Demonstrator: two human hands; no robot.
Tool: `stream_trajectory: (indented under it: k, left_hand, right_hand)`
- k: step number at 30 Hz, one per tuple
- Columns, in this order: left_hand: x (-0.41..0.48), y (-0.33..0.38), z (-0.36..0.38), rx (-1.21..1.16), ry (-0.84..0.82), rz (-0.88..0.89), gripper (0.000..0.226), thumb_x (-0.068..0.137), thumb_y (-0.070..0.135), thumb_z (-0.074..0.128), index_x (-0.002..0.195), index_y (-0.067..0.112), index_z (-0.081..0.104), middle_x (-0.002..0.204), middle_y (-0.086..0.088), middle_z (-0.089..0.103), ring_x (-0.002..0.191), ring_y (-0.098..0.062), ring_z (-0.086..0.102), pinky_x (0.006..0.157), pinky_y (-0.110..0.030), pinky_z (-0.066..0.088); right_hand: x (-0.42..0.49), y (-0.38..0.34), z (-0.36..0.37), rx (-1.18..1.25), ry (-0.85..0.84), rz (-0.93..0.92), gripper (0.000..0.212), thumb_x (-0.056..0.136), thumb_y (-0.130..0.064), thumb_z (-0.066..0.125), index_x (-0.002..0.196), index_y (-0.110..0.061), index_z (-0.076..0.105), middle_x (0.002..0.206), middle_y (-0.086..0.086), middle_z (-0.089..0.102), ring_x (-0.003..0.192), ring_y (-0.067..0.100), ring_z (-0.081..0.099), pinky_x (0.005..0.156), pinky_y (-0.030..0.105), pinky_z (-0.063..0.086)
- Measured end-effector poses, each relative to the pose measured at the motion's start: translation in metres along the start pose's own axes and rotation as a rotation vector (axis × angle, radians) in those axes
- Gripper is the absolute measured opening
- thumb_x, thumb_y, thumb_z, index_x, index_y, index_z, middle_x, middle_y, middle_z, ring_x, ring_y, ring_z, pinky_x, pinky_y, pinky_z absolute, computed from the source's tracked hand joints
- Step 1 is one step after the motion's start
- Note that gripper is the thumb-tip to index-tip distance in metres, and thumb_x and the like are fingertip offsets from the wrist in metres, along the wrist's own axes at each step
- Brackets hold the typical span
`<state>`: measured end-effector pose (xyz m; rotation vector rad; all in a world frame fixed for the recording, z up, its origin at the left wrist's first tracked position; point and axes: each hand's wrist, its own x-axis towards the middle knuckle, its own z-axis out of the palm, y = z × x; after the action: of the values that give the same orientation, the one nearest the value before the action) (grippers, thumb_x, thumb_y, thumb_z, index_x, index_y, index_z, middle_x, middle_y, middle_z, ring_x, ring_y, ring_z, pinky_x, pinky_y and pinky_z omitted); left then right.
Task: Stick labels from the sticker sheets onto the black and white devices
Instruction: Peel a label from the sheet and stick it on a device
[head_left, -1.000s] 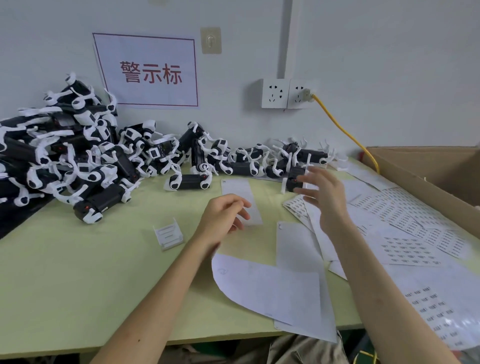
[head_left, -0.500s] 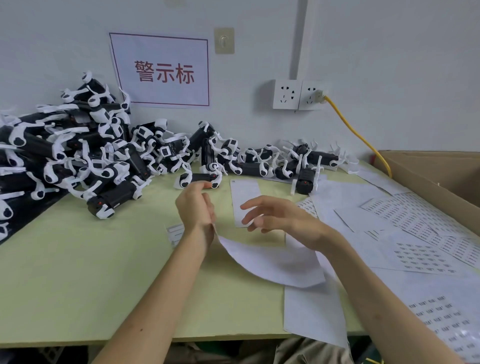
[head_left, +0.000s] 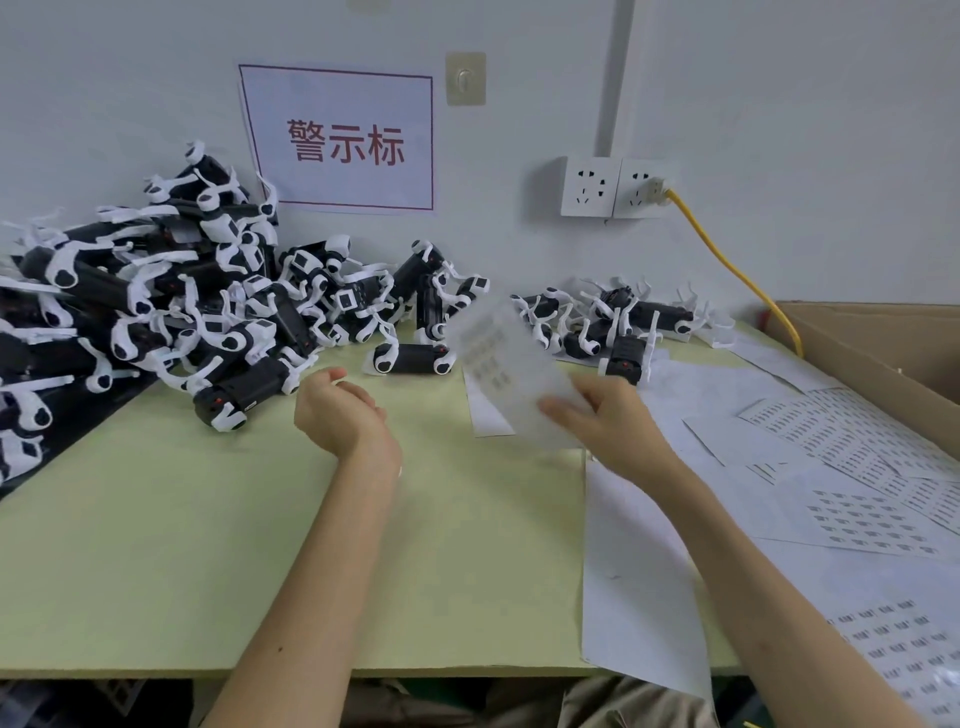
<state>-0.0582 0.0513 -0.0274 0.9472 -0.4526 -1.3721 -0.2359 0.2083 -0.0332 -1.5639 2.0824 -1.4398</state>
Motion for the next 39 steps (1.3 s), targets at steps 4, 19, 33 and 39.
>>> stream_trajectory:
  k: [4,19,33,39]
  left_hand:
    - [-0.007,0.001,0.004,0.024,-0.109,0.302,0.02,0.086,0.008,0.043,0.071,0.016,0.053,0.05,-0.003,0.037,0.044,-0.018,0.031,0.046,-0.026,0.025]
    - [0.022,0.045,-0.05,1.691,-1.119,0.416,0.049,0.085,0.04,0.08,0.129,0.034,0.058,0.133,0.008,0.051,0.121,-0.012,0.053,0.097,-0.025,0.042]
    - [0.009,0.038,-0.018,0.988,-1.2,0.304,0.051,0.072,0.061,0.078,0.115,0.04,0.061,0.1,0.012,0.073,0.082,-0.019,0.074,0.076,-0.041,0.063]
    - [-0.002,0.035,0.005,0.902,-1.221,0.423,0.028,0.1,0.046,0.057,0.123,0.031,0.058,0.106,0.007,0.067,0.093,-0.01,0.07,0.075,-0.04,0.063]
  right_hand:
    - [0.005,0.004,-0.007,0.357,0.199,0.17,0.017,0.096,-0.016,0.068,0.111,-0.023,0.063,0.089,-0.011,0.073,0.069,0.001,0.069,0.054,0.019,0.051]
    - [0.003,0.015,0.006,-0.156,0.372,0.14,0.033,0.093,-0.014,0.063,0.125,-0.017,0.058,0.118,-0.006,0.052,0.12,0.021,0.048,0.1,0.036,0.041]
    - [-0.008,-0.03,0.037,-0.236,-0.279,-0.331,0.082,0.086,-0.053,0.074,0.148,-0.053,0.02,0.138,-0.037,0.031,0.114,-0.004,0.052,0.088,0.016,0.046]
    - [0.033,-0.055,0.031,-0.069,-0.163,-0.383,0.039,0.088,-0.049,0.067,0.124,-0.039,0.057,0.107,-0.02,0.065,0.094,0.007,0.066,0.08,0.023,0.054]
